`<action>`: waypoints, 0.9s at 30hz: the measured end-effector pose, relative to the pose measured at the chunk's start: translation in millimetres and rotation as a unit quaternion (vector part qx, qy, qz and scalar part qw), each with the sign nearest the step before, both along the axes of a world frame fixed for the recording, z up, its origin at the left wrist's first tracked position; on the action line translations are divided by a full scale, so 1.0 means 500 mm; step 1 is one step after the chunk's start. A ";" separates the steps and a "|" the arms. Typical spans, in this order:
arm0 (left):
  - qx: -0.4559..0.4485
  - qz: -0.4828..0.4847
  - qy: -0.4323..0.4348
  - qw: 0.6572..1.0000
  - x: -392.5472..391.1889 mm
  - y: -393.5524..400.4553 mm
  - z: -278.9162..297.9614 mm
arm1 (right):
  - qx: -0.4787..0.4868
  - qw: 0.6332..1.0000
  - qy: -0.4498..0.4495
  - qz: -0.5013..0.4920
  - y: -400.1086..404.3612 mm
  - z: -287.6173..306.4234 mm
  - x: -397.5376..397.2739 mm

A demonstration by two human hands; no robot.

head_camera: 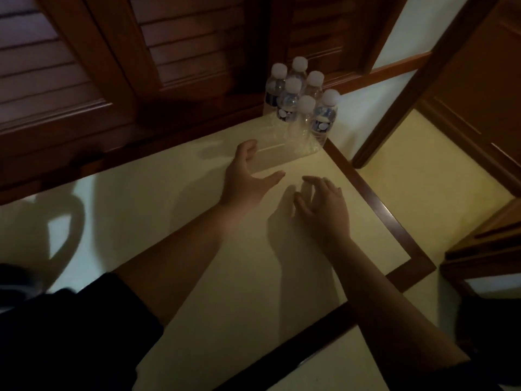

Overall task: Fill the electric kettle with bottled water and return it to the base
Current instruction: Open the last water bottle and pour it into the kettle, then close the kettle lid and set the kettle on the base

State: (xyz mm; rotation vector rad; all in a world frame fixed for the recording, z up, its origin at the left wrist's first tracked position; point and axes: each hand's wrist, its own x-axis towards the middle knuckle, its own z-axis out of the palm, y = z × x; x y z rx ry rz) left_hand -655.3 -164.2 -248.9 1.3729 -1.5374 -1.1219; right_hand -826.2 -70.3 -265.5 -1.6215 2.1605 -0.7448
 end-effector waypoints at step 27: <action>-0.175 0.304 -0.117 0.929 0.782 0.596 0.097 | -0.063 0.883 -0.319 0.339 0.187 0.170 0.686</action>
